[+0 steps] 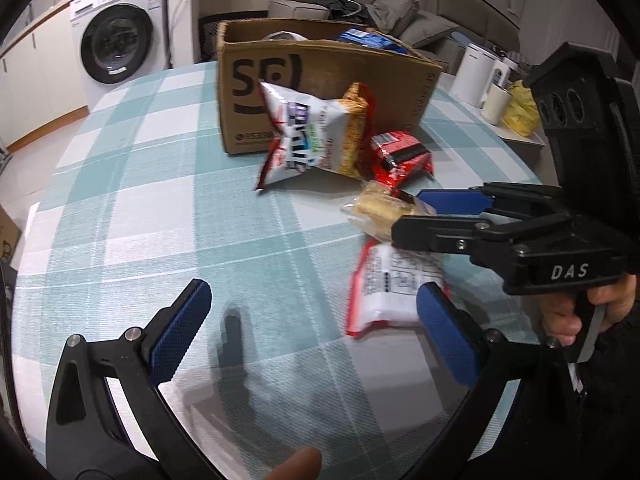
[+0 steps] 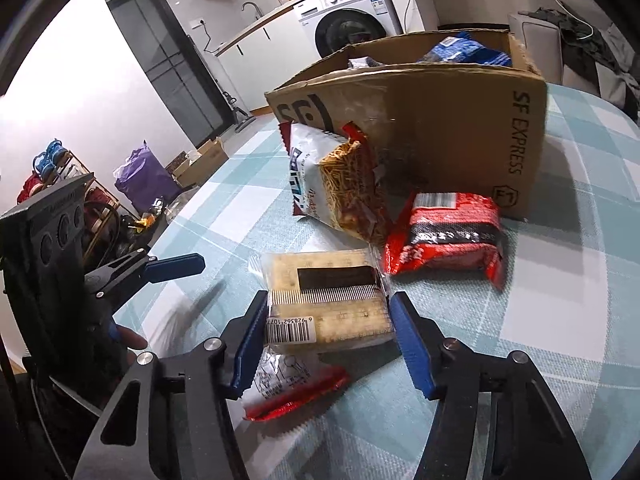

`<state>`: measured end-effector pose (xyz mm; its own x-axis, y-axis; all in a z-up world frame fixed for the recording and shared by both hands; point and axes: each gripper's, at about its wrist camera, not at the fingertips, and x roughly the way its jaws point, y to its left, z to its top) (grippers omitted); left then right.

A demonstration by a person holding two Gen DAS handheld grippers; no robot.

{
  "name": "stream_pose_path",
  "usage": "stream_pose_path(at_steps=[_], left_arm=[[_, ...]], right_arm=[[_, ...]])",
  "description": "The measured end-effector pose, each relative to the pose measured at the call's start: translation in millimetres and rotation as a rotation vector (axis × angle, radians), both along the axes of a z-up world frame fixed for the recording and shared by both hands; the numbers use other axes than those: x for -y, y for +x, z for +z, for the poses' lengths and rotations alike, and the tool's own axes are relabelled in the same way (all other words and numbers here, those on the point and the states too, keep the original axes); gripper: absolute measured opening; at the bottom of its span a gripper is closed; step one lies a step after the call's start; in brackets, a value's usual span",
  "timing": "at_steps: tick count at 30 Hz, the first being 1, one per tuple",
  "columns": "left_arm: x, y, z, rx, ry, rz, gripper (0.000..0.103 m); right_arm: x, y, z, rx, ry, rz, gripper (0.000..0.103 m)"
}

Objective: Organize snacks
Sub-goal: 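Grasp the white-red bag with the left tool while the right tool grasps the cracker pack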

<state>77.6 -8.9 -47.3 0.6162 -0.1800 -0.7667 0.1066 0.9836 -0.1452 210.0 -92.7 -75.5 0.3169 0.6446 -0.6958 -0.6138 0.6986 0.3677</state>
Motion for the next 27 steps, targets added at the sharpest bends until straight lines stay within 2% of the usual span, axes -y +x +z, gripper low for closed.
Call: stream_pose_path(at_steps=[9,18,22,25,27], left_arm=[[24.2,7.9,-10.0,-0.038,0.018,-0.075,0.102],[36.0,16.7,-18.6,-0.058,0.038,-0.095,0.101],[38.7,17.8,-19.0,-0.056,0.022,-0.119,0.089],[40.0,16.5,-17.6,-0.051,-0.002,-0.148,0.074],[40.7,14.9,-17.3,-0.042,-0.014,-0.164,0.059]], right_arm=[[30.1,-3.9,-0.5,0.001,-0.001,-0.062,0.061],[47.5,-7.2,0.3,-0.001,0.002,-0.091,0.061],[47.7,-8.6,0.0,0.003,0.001,-0.093,0.061],[45.4,-8.0,-0.2,0.0,0.005,-0.097,0.061],[45.8,-8.7,0.6,0.004,0.003,-0.096,0.061]])
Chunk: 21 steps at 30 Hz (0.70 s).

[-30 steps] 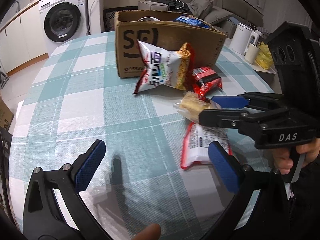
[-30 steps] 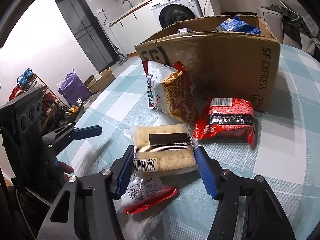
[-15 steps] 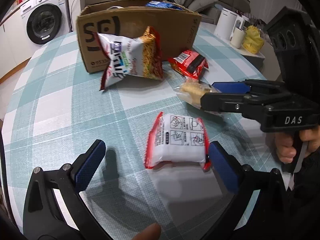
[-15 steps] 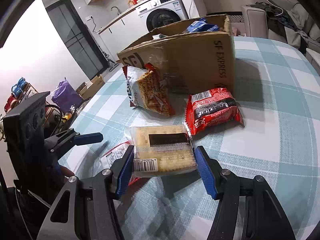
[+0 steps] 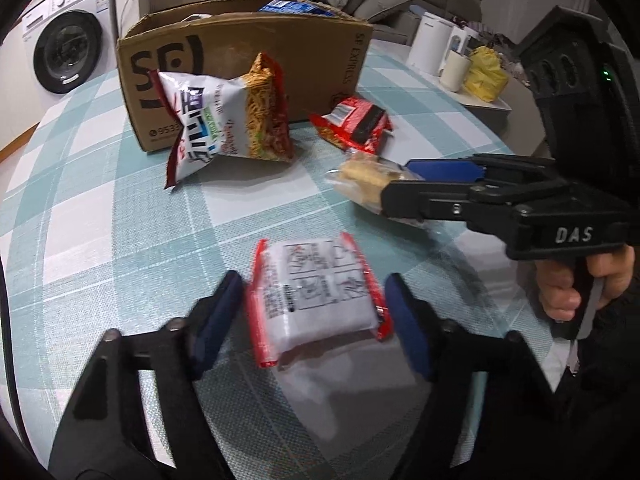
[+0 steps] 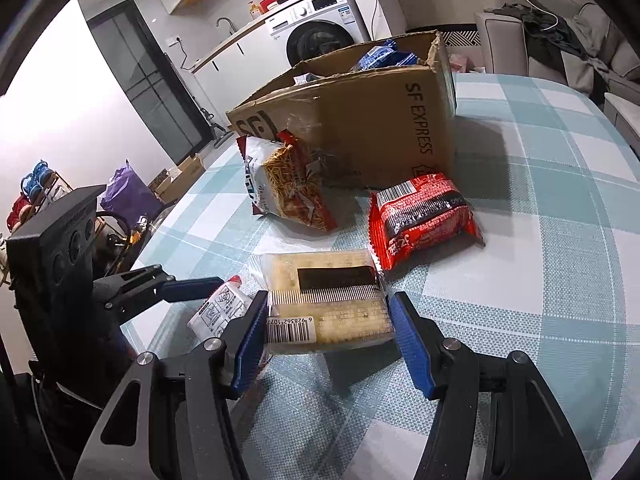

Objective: Organize snacks
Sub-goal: 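Grasp the white-red bag with the left tool while the right tool grasps the cracker pack, then lift both snacks and carry them over the cardboard box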

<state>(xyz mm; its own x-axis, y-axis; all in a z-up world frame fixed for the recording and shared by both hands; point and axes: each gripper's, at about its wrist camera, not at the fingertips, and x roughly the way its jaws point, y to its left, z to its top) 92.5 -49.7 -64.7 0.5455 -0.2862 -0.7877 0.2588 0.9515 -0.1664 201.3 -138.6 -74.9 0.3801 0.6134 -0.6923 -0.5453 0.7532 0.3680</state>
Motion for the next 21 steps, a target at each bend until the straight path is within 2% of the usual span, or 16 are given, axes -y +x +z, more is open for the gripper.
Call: stream_pose_path(at_steps=[3,8,21], left_arm=[[-1.5,-2.4,1.0,0.012,-0.015,-0.004,0.052],[-7.2,-5.6,4.4,0.026,-0.038,0.004,0.047],[-19.3,-13.0,16.6,0.059,-0.068,0.036,0.045]], right_arm=[[0.7,-0.4,0.9,0.001,0.006,-0.005,0.061],[0.6,-1.0,2.6,0.008,0.006,-0.007,0.061],[3.7,-4.6,9.3,0.027,0.025,-0.012,0.061]])
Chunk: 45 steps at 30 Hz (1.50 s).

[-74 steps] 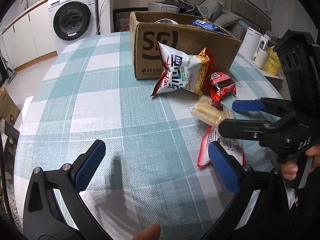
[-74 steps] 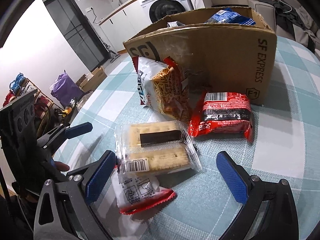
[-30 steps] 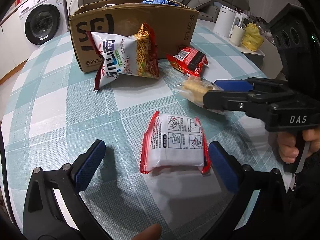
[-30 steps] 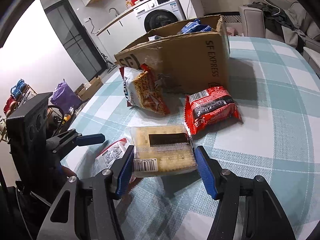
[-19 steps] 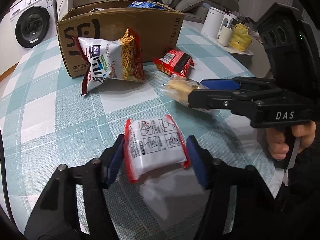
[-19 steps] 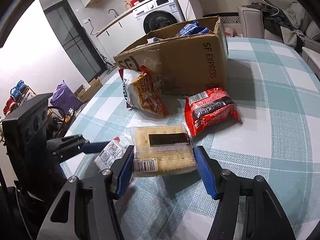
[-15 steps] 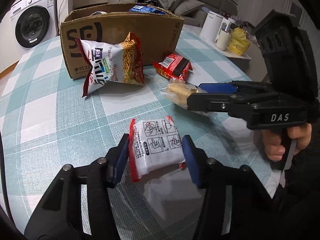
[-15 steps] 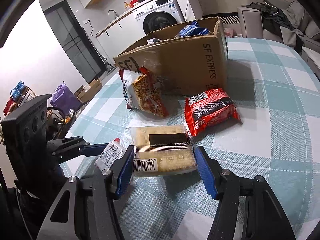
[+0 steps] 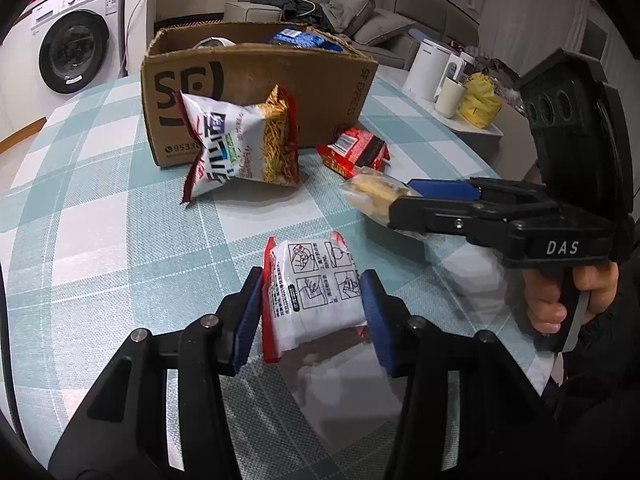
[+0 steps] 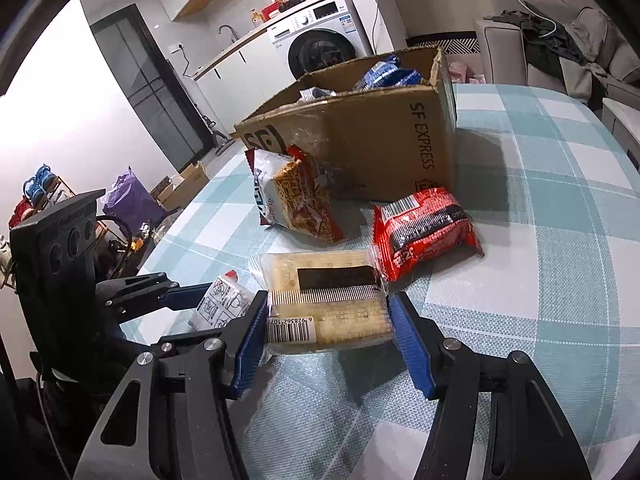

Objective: Organize snacks
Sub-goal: 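Lift both snacks and carry them over the cardboard box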

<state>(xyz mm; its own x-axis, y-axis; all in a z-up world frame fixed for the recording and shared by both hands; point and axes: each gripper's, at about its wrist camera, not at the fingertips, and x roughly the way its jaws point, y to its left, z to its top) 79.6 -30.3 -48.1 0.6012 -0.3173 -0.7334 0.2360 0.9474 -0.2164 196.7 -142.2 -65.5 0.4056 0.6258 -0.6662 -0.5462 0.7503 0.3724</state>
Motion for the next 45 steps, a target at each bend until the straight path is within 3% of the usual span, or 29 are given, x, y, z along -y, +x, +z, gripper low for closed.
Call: stream_pose_path(at_steps=[15,45], left_arm=[[-24.2,1.5,36.0,0.089,-0.016,0.087,0.045],[-50.4,43.3,128.4,0.28,0.005,0.18,0.046]], right_arm=[[7.1,-6.4,30.8,0.07,0.053,-0.026,0.061],[13.7,11.5,103.8,0.217,0.123,-0.087,0.061]])
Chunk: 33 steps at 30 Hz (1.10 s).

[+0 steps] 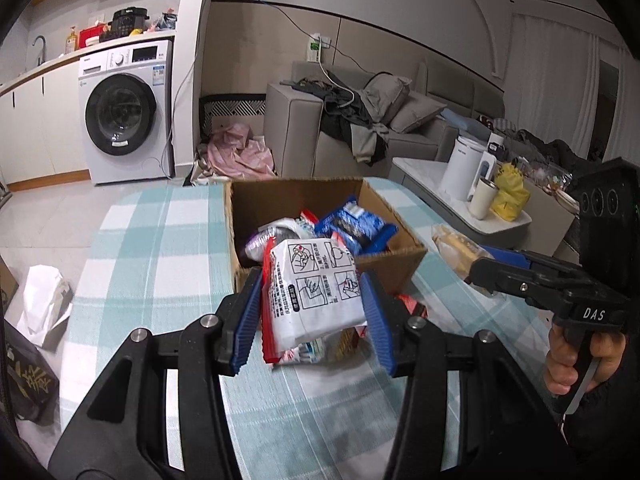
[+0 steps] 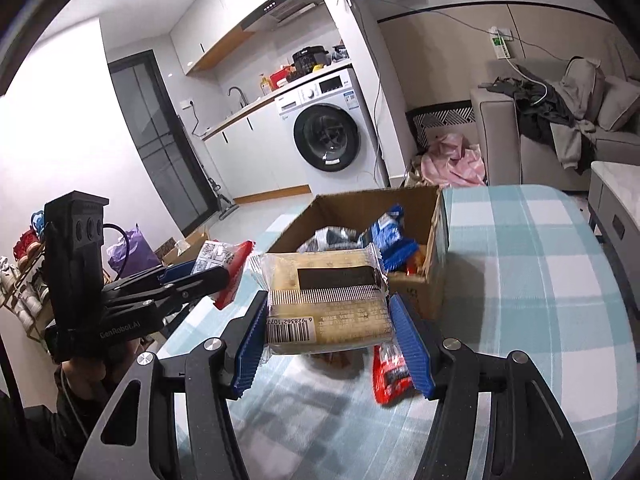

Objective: Organize snacks
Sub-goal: 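Lift both snacks and carry them over the cardboard box, then open both tools to drop the snacks into the box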

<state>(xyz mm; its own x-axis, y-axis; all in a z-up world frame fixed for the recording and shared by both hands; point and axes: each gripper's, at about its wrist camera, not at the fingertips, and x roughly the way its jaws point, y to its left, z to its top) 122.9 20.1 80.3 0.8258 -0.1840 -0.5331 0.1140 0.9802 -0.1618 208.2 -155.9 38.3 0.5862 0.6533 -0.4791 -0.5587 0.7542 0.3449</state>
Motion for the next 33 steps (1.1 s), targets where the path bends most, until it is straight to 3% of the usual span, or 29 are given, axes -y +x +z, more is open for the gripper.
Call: stream_pose_path(at_steps=[18,33], left_arm=[[-2.1,31.4,32.9,0.04,0.021,0.009,0.046],[-4.1,84.4,28.9,0.025,0.032,0.023,0.046]], right_arm=[[-2.9,21.4,28.1,0.038,0.021,-0.046,0.061],[-10.5,53.8,30.3,0.012,0.025,-0.086,0.061]])
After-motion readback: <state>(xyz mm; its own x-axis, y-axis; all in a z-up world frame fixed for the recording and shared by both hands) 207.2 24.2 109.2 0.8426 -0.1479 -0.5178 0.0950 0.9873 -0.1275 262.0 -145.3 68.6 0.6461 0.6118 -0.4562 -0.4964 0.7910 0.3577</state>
